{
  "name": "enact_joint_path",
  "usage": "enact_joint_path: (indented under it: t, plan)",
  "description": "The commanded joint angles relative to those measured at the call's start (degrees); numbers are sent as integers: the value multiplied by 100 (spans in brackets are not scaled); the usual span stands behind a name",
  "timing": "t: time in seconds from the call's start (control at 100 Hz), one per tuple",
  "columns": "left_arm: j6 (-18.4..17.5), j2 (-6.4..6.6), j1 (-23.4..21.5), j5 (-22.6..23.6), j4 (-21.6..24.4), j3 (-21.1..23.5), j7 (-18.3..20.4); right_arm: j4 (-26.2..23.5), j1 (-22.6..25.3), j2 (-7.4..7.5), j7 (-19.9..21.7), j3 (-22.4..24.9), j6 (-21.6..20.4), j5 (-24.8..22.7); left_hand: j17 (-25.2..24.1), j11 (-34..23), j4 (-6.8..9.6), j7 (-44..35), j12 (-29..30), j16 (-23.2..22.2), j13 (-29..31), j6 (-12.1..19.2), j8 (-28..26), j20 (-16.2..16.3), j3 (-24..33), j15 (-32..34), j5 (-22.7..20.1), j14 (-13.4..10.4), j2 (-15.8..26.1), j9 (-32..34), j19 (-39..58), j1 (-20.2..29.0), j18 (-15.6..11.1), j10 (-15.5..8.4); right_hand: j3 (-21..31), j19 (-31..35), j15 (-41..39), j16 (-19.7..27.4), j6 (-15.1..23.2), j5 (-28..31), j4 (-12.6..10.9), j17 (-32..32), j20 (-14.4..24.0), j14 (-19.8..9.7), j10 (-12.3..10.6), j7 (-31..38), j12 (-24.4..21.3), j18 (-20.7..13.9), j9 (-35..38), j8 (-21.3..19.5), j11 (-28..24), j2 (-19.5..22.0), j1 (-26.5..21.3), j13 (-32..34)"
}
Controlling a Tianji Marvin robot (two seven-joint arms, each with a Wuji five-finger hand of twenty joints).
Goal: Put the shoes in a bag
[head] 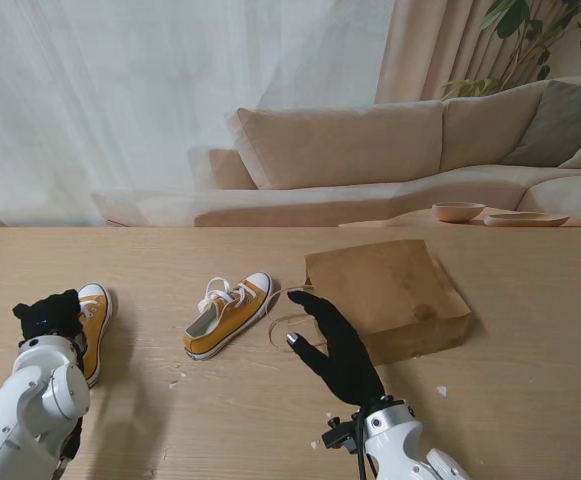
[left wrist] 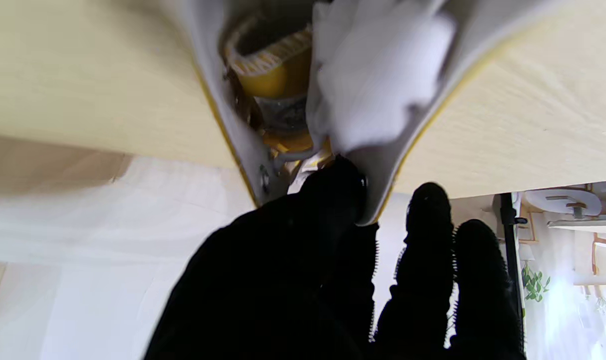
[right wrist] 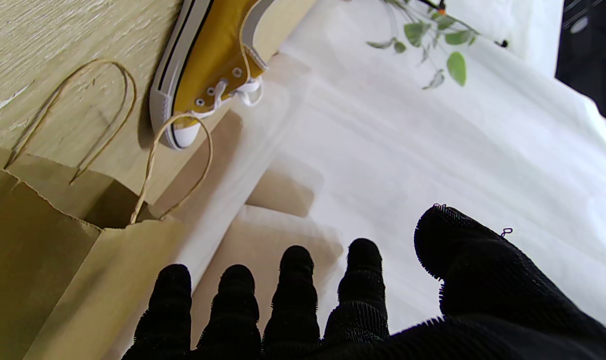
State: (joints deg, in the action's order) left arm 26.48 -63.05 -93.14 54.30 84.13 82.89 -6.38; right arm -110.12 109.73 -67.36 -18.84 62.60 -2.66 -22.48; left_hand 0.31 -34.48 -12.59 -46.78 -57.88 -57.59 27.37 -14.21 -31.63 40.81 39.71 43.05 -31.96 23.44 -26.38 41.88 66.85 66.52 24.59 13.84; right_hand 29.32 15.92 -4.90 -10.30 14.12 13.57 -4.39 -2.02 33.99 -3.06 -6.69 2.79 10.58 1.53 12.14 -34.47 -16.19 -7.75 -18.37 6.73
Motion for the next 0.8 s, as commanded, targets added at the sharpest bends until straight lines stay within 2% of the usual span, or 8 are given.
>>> enact_joint_path:
  t: [0.0, 0.05, 0.22, 0.35, 0.45, 0.55, 0.68, 0.79]
  plan:
    - [111, 59, -71, 90, 99, -3, 247, -40, 51, -47, 62, -2, -14, 16, -252, 331, 504, 76, -273, 76, -690, 44, 130, 20, -120, -51, 638, -277, 169, -652, -37, 389, -226, -450, -130, 18, -26, -5, -8, 14, 179, 19, -46, -114, -110, -61, 23, -44, -95, -104, -96, 87, -25, -50]
    - [160, 64, -88, 113, 87, -19, 255, -43, 54, -48, 60, 1, -17, 18, -325, 87, 542, 148, -273, 708, -1038, 29, 19, 100, -153, 209, 1130, -414, 101, -976, -128, -211, -262, -490, -130, 18, -30, -5, -5, 18, 179, 19, -46, -116, -110, -59, 24, -44, -94, -104, -98, 86, -27, -43]
    - [311, 52, -132, 61, 31, -55, 232, -59, 73, -52, 32, 11, -20, 13, -469, -1162, 645, 31, -398, 681, -1352, 172, -516, 170, -167, 156, 2488, -547, 323, -1821, -284, -1260, -341, -728, -131, 20, -40, -6, -6, 27, 180, 24, -47, -113, -113, -55, 26, -44, -96, -101, -102, 86, -28, -43]
    - [304, -2, -132, -198, -79, -42, 27, -69, 83, -54, 26, 12, -28, 23, -355, -1117, 633, 188, -183, 753, -1028, 171, -551, 204, -421, 86, 2485, -328, 392, -1413, -293, -1223, -212, -580, -130, 22, -47, -6, -6, 32, 181, 26, -47, -111, -108, -54, 28, -38, -92, -98, -108, 80, -34, -40]
    - [260, -27, -147, -409, -99, -12, 12, -70, 83, -56, 20, 9, -30, 23, -39, -121, 596, 40, 522, 1118, -463, -40, -665, 139, -487, -144, 2485, -80, 359, -669, -318, -782, -11, -390, -129, 24, -50, -5, -9, 36, 181, 31, -47, -110, -108, -52, 29, -39, -92, -95, -112, 79, -37, -43]
    - [252, -41, -134, -538, -117, -14, 25, -71, 82, -55, 26, 7, -31, 27, 358, 963, 548, -140, 803, 1340, 116, -313, -603, 41, -448, -40, 2399, 44, 375, 143, -35, 377, 135, -352, -129, 26, -58, -7, -2, 39, 181, 33, -47, -97, -111, -51, 30, -31, -94, -94, -113, 80, -40, -39]
    - [215, -117, -54, -738, -224, -59, -298, -75, 86, -55, 24, 6, -30, 29, 1133, -619, 226, -567, 1659, 816, 1261, -729, -608, 81, 973, 247, 1709, 241, 479, 517, 549, 628, 422, -395, -128, 32, -68, -8, -3, 43, 181, 43, -45, -93, -115, -49, 31, -25, -89, -92, -117, 73, -47, -37]
    - [86, -156, -16, -772, -279, -73, -535, -82, 93, -58, 14, 9, -22, 32, 1565, -1852, -7, -1155, 1251, 563, 1734, -535, -884, 90, 1537, 1115, 992, 180, 257, 950, 807, 647, 638, -792, -129, 37, -73, -7, -1, 52, 182, 48, -43, -93, -117, -44, 34, -22, -90, -91, -123, 75, -51, -40]
